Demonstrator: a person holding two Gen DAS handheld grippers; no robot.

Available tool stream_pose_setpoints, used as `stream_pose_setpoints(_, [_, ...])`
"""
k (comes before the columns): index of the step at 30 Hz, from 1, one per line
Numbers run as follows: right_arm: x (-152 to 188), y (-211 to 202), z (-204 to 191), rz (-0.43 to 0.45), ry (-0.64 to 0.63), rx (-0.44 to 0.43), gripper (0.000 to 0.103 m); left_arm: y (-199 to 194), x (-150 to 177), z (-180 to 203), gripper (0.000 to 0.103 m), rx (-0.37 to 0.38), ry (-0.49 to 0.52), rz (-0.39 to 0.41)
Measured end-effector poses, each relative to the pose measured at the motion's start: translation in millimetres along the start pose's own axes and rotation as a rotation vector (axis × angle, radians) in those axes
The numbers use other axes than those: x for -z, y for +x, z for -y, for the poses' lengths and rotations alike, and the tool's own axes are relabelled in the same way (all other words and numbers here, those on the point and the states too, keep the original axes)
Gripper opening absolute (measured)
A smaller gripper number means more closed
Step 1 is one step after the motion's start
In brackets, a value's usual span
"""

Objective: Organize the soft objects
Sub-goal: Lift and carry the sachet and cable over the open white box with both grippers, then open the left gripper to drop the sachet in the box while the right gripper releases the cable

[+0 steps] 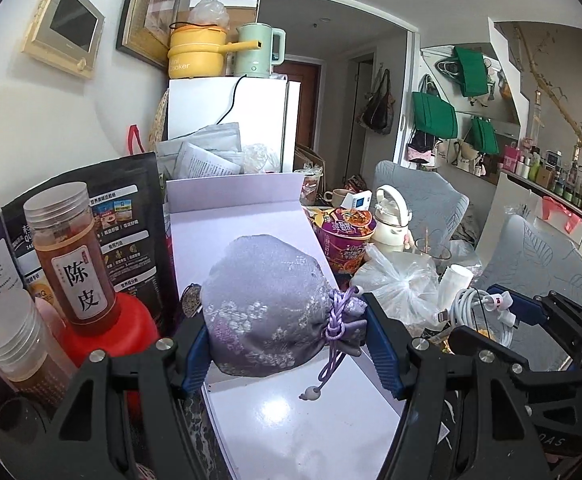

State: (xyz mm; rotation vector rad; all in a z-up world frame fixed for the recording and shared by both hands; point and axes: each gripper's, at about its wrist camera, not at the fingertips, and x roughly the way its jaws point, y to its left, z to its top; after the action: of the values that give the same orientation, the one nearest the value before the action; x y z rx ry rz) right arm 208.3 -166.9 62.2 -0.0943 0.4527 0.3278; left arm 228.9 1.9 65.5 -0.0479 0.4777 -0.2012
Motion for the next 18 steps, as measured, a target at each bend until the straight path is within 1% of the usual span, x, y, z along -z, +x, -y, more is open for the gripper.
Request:
stream_pose_setpoints(7, [-9.2,25.9,-1.5,0.013,-0.001,-0.006,0.066,34.6,-1.5,-10.6,0.067,-0.018,0.003,-0.046])
stream_pose_setpoints(12, [-6.8,43.1,0.9,0.009,0.019,-0.020,0.066,53.2,5.4,-9.7,0.066,-0.025,0.024,-0.090])
stream_pose_setpoints(14, [-4.6,50.9,0.3,-0.020,0.004,-0.023,0.066,60.9,8.5,-10.2,0.067,-0.032,0.028,-0.109])
stream_pose_setpoints(18, [-0.3,58.0,-1.6,-0.037,-0.021,-0.019,0.066,73.6,12.9,-10.6,0.067,-0.028,0.024,-0.139])
